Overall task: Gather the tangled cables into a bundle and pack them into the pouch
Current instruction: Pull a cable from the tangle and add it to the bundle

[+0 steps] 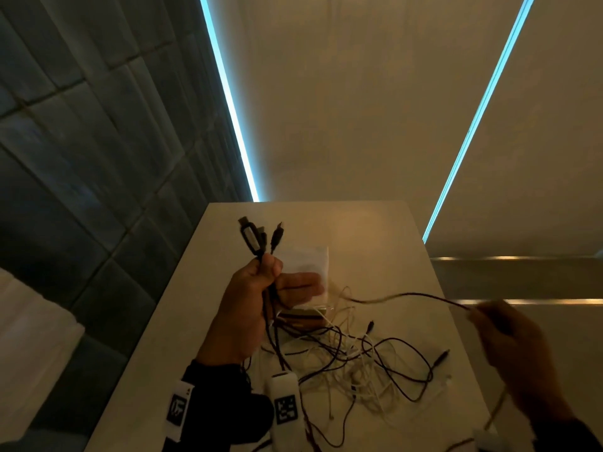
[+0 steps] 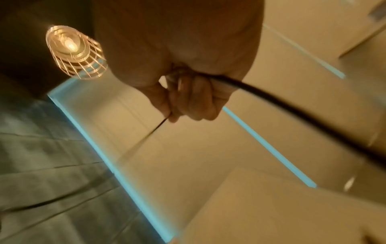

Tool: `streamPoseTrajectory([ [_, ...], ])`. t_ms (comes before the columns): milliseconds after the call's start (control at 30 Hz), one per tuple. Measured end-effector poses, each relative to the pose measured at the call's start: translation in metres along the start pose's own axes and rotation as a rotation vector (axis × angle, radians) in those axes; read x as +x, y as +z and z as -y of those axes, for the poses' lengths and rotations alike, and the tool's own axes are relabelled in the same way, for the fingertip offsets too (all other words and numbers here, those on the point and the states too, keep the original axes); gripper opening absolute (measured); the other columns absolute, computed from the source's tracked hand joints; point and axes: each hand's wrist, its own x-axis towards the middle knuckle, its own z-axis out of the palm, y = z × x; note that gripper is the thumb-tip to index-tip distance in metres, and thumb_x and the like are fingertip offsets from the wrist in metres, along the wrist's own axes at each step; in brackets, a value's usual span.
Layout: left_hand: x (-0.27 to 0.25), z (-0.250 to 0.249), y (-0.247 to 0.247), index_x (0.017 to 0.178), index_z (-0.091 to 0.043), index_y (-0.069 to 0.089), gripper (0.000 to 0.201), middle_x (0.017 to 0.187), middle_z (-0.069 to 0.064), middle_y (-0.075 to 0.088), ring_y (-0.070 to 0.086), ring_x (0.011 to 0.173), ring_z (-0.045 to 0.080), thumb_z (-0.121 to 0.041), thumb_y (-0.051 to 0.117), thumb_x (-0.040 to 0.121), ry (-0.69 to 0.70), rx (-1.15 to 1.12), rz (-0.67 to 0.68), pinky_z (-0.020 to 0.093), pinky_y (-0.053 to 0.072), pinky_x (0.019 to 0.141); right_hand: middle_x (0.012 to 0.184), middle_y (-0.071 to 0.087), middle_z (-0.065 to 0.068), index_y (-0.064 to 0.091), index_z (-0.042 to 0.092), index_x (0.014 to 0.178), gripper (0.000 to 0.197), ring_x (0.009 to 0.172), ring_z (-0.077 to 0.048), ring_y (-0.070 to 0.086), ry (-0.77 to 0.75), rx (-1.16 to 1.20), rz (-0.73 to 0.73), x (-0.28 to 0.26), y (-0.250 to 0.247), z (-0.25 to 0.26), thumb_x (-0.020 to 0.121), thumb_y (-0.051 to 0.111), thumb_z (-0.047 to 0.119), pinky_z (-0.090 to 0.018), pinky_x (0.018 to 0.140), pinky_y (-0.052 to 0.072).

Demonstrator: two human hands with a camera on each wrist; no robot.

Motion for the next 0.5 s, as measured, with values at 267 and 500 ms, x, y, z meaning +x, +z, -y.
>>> streamPoseTrajectory([
  [267, -0.001, -0.014, 0.003, 0.073, -0.014, 0.045, 0.025, 0.047, -0.004, 0.032, 0.034, 0.04, 0.011, -0.02, 0.039, 0.097, 0.228, -0.064, -0.065, 0.027, 0.045, 0.047, 0.077, 0.073, 0.011, 0.074, 0.046, 0.067, 0.013, 0.08, -0.001, 0.065, 0.148, -0.55, 0.597, -0.008, -0.056, -0.098, 0.073, 0.072, 0.058, -0.013, 0.073, 0.046],
  [500, 0.001, 0.031, 0.082, 0.073, -0.014, 0.046, 0.032, 0.059, -0.002, 0.039, 0.039, 0.05, 0.011, -0.03, 0.036, 0.098, 0.042, -0.306, 0.223, 0.025, 0.039, 0.05, 0.107, 0.07, 0.011, 0.066, 0.023, 0.114, 0.039, 0.105, -0.01, 0.064, -0.104, 0.383, 0.853, -0.054, 0.062, 0.069, 0.09, 0.052, 0.051, -0.023, 0.093, 0.048],
])
